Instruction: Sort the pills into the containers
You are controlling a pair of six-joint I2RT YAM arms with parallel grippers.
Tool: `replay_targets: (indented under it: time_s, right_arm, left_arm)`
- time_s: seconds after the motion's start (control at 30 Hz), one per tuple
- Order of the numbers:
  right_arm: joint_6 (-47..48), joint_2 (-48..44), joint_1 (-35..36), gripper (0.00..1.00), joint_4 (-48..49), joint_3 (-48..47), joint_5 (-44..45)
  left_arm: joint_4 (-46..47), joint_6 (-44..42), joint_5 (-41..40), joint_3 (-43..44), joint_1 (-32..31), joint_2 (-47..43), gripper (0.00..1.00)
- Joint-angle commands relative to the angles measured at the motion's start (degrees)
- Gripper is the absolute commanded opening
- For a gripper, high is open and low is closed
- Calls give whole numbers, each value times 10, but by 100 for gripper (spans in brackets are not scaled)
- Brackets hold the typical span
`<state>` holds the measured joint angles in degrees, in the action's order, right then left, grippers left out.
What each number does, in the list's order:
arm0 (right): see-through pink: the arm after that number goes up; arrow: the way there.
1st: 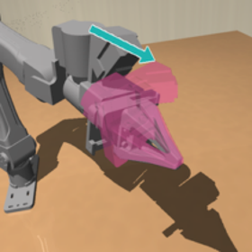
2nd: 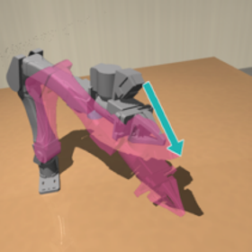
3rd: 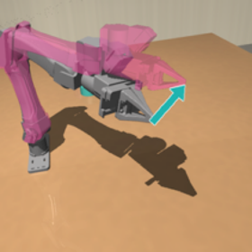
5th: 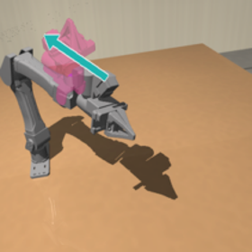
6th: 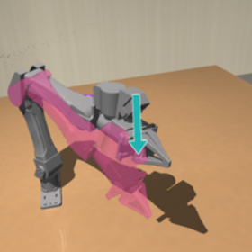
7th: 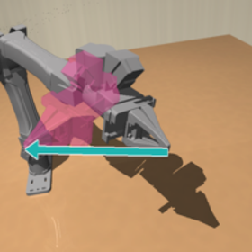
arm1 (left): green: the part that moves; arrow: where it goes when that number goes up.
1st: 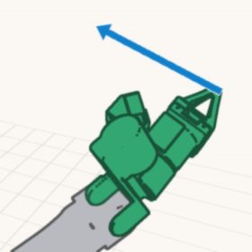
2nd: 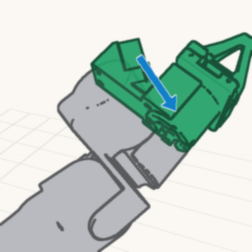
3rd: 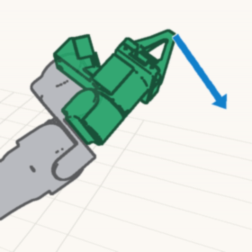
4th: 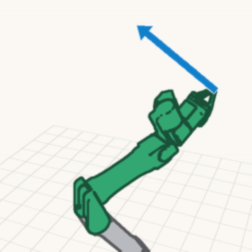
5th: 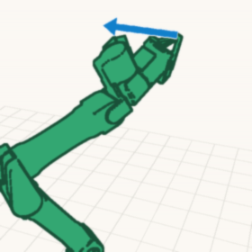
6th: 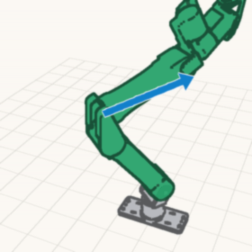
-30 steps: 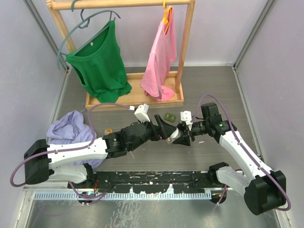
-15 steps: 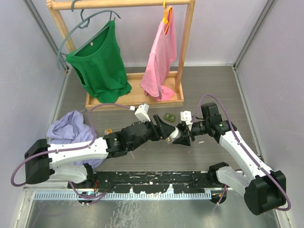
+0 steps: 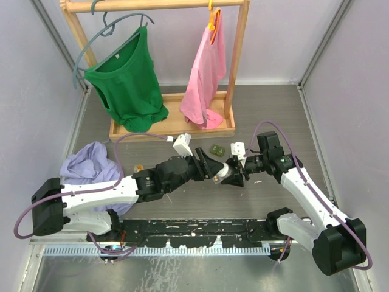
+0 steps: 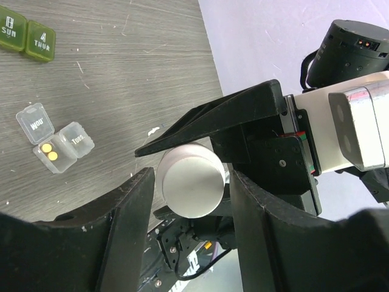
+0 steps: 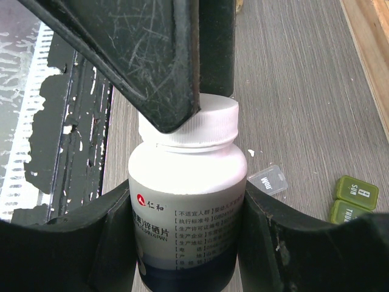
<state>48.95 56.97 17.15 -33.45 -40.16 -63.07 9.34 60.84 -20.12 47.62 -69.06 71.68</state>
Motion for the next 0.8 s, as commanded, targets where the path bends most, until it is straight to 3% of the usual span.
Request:
replay_targets:
  time_s: [0.0,0.23,0.5,0.63,0.73,0.77]
  right_arm:
    - [2,-9,2,16,9,-19,-9]
    - [1,-9,2,16,9,-19,-9]
    - [-4,-8,2,16,11,-19,-14]
    - [-18,-3,2,16,14,-21,-30]
    - [-30,2,2,16,19,-20,-47]
    - [-33,4,2,16,19,-20,-54]
  left_arm:
    - [13,2,7,19,-3,2,53]
    - [15,4,11,15,-3,5,52]
    - [29,-8,20,7,-3,7,33]
    - [84,-46,38,-20,-3,4,28]
    - [179,-112,73,-60,-2,1,26]
    - [222,-145,93,-76,-2,2,19]
